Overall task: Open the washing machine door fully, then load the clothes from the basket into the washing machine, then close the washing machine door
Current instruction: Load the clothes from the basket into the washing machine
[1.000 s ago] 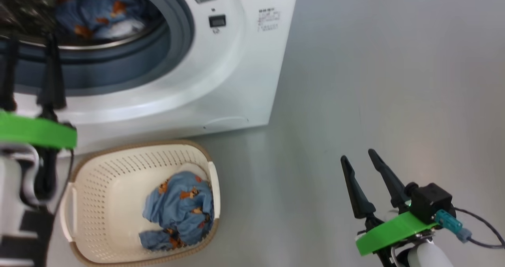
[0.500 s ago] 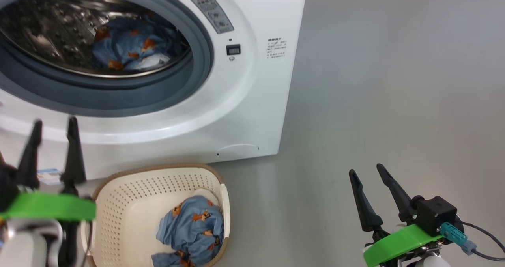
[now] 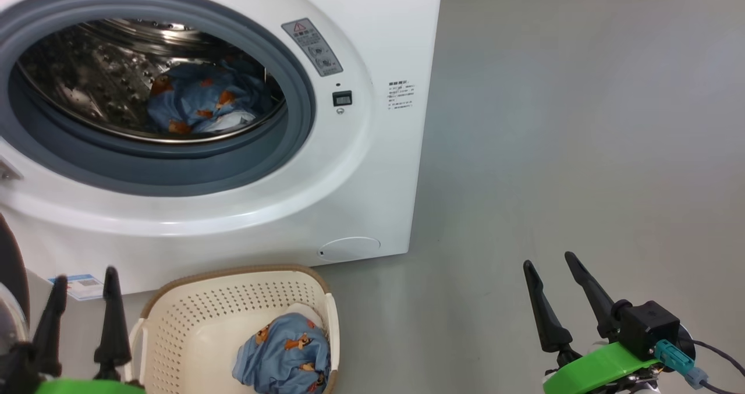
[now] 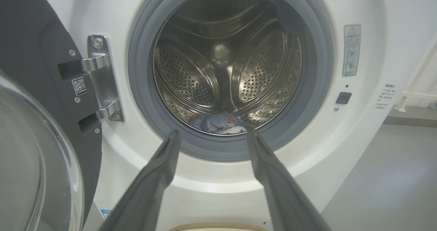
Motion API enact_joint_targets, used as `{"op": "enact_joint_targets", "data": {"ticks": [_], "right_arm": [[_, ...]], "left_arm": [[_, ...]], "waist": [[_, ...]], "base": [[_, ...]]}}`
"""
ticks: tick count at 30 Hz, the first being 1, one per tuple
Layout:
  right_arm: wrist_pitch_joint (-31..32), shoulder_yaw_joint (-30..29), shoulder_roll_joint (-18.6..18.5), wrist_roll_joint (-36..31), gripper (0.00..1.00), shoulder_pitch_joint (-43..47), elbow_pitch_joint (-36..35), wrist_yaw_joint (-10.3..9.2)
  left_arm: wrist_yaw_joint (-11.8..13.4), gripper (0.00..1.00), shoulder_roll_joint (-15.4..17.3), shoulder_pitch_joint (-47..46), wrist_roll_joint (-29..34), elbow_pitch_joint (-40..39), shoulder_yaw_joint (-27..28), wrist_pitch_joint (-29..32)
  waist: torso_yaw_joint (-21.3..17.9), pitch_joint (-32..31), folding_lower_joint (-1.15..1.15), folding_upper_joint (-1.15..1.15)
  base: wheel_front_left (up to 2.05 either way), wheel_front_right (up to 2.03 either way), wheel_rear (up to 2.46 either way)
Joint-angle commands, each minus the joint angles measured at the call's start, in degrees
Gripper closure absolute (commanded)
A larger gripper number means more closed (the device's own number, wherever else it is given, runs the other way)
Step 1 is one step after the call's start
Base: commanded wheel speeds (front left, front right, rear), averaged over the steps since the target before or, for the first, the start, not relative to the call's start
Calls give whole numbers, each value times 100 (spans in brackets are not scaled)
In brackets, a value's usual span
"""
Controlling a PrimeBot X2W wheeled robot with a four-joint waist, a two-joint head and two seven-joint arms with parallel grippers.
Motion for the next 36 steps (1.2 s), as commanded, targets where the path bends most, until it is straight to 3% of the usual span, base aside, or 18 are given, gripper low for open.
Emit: {"op": "enact_joint_targets", "data": {"ticks": [1,10,36], "right_arm": [[-27,135,3,-52,0,-14,-149,9],[-27,153,3,-53,0,106,-207,9],[-27,116,3,-38,0,302,-215,9]], "left_arm": [[25,0,100,-1,101,-194,285,-30],[25,0,-230,581,399,-496,603,-30],[25,0,-470,1189,777,-563,493,-30]], "waist": [[-8,-44,0,0],[-41,-217,0,0],[-190,-648,0,0]], "base": [[0,0,0],[0,0,0],[0,0,0]]}}
